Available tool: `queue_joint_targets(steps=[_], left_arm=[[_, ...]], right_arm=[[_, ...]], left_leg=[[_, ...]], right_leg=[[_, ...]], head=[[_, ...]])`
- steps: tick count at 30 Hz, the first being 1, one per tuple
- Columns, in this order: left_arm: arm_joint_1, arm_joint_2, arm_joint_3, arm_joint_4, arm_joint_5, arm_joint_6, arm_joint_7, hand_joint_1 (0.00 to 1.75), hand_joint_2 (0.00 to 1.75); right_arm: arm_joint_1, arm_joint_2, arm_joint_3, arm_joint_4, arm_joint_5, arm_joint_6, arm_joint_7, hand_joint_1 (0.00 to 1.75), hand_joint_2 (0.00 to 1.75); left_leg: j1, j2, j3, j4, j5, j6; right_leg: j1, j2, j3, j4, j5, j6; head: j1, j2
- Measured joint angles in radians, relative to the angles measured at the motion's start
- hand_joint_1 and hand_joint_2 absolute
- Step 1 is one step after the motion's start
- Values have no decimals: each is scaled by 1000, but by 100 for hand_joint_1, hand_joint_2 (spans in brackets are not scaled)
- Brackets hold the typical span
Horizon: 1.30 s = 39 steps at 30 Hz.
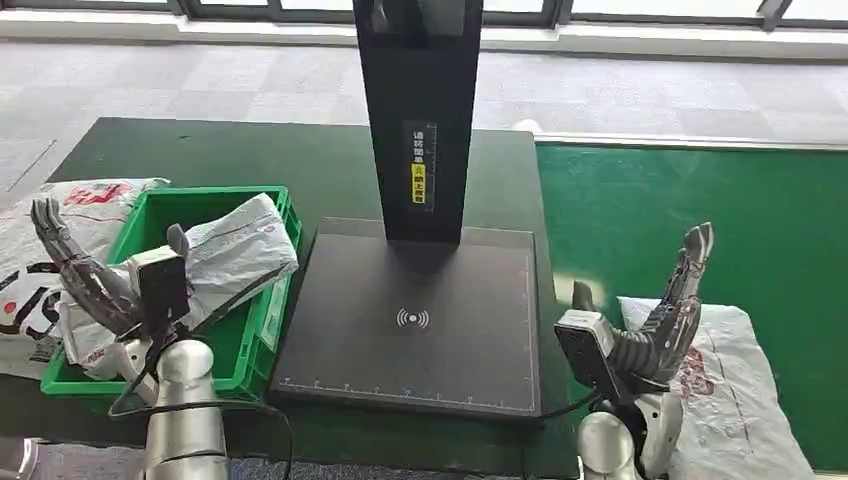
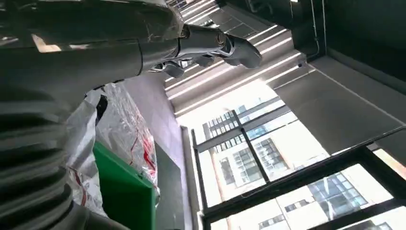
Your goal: Moved the parcel from conveyor to table for the left to box.
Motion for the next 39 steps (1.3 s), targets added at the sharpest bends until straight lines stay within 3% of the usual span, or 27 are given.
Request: queue_joint_targets(steps=[4,7,13,19,31,39], left_arm=[[7,1,-48,-11,82,-28,-26,0,175],[30,4,-135,-33,208,-131,-49,0,175],[84,13,-367,-86,334,-347,-30,0,175],[142,26,-510,-104,373,-373,5,0,175],[193,37,-568,-88,403,-384,13,0,175],[207,38,-568,-71,402,-364,26,0,175]], right_arm=[[2,0,-16,5,61,0,52,0,175],[3,0,-47,31,146,0,100,0,175],[10,0,-171,102,324,1,322,0,175],[11,2,-316,183,389,1,422,0,175],[9,3,-424,290,399,4,499,0,175],[-9,3,-480,355,439,89,589,0,175]], left_leg=[[0,0,0,0,0,0],[0,-1,0,0,0,0],[-1,-3,-2,0,0,0],[0,-3,-8,0,-1,1],[0,-3,-9,0,-2,0],[0,-3,-9,0,-2,0]], right_leg=[[0,0,0,0,0,0],[0,-1,0,0,0,0],[-1,-3,1,-1,0,0],[-1,-3,0,-1,-1,0],[0,-2,0,-1,-1,0],[0,-2,0,-1,-1,0]], head=[[0,0],[0,0],[0,0],[0,0],[0,0],[0,0]])
